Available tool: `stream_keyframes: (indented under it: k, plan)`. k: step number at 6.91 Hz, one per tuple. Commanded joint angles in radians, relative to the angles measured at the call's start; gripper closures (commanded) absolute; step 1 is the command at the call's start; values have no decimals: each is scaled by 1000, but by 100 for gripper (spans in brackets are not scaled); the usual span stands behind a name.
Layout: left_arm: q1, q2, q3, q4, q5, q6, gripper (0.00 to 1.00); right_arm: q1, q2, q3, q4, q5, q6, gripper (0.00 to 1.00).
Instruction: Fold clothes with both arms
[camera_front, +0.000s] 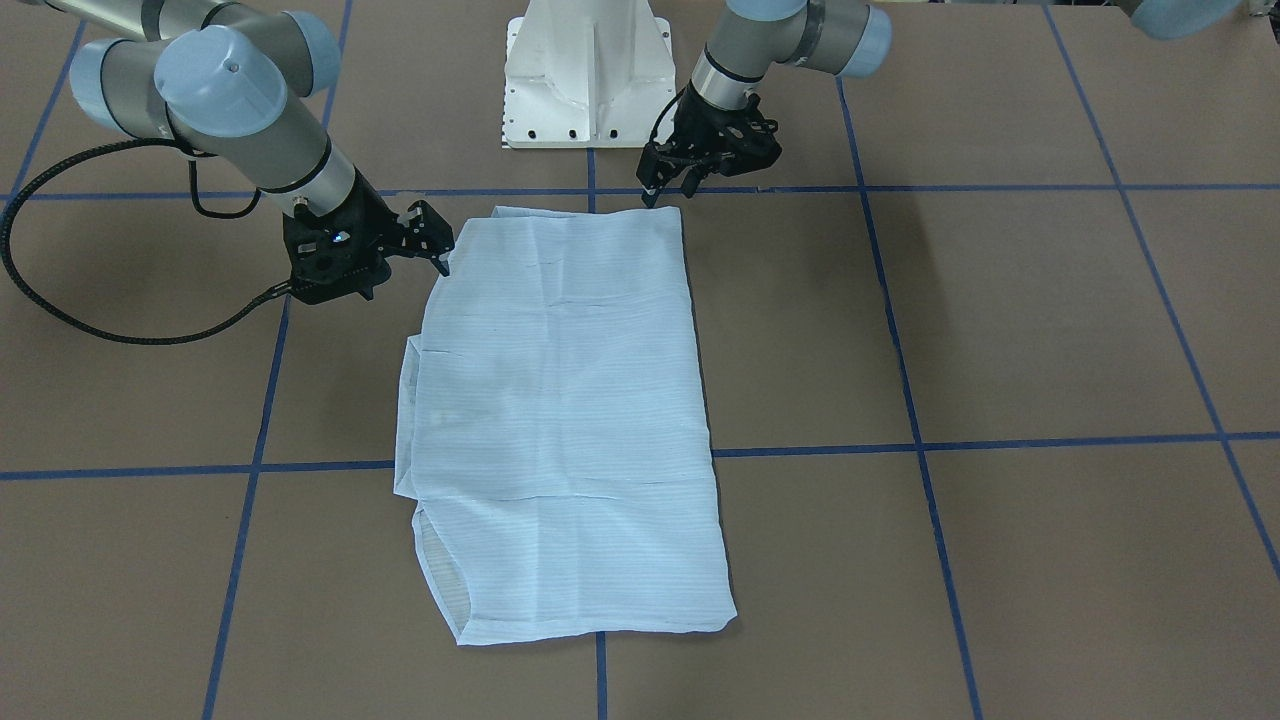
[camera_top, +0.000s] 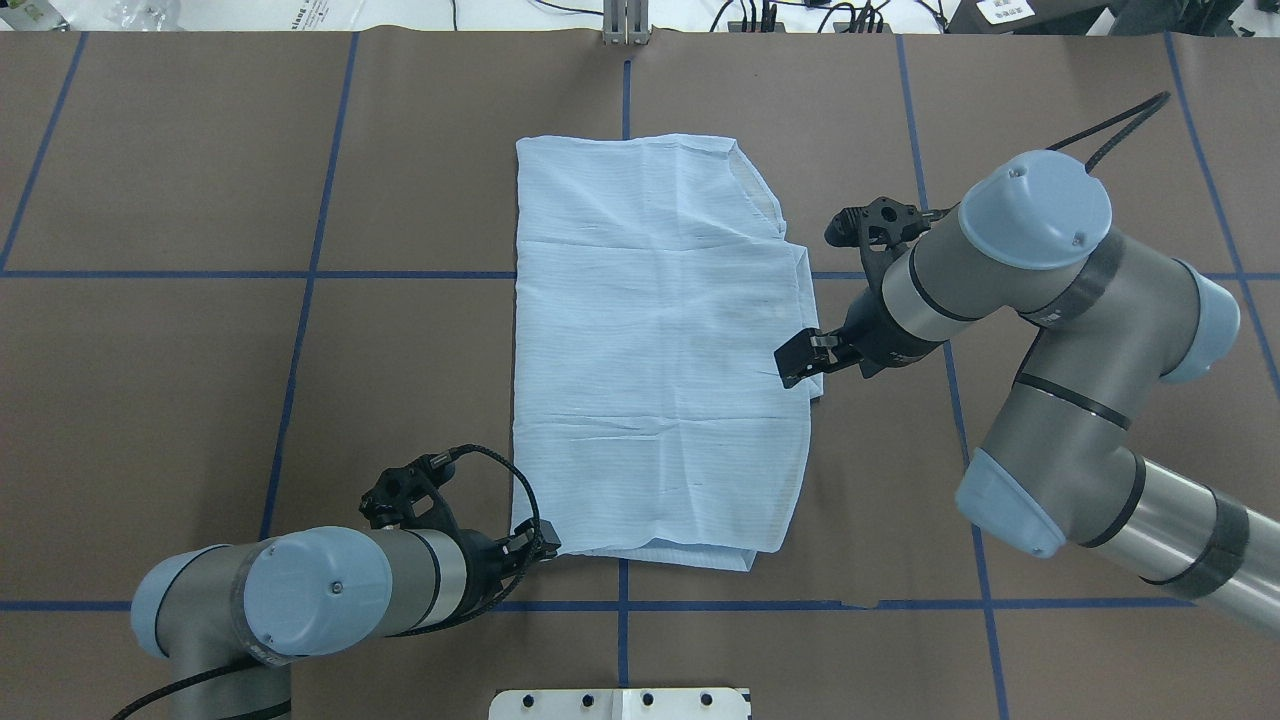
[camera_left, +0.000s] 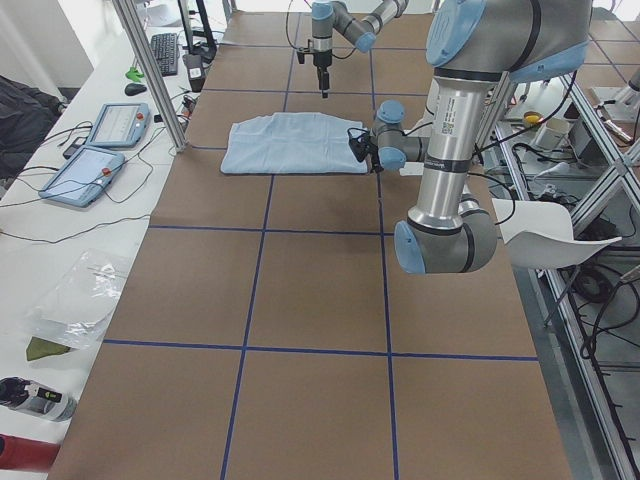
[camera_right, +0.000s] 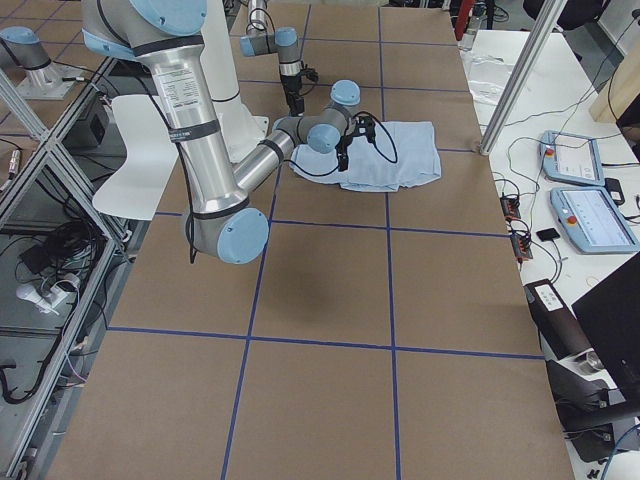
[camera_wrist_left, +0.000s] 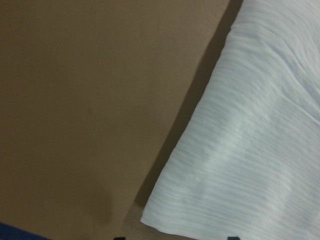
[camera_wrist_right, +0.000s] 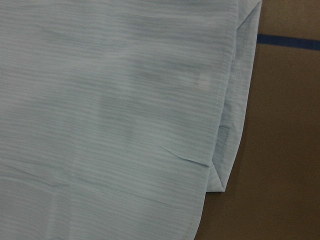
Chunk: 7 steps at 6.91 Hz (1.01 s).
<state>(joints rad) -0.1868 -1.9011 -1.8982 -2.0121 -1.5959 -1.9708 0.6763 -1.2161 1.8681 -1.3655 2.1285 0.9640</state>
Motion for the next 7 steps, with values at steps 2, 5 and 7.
stream_keyframes:
  k: [2,5,7]
  plan:
    - [0,-38,51,1,4,-2,26,-6,3,-3,-1,-6,-1,0]
    - [-6,-35,53,3,4,0,28,-6,1,-4,-1,-6,-1,0]
    - [-6,-35,54,13,4,0,28,-6,1,-6,-1,-6,-1,0]
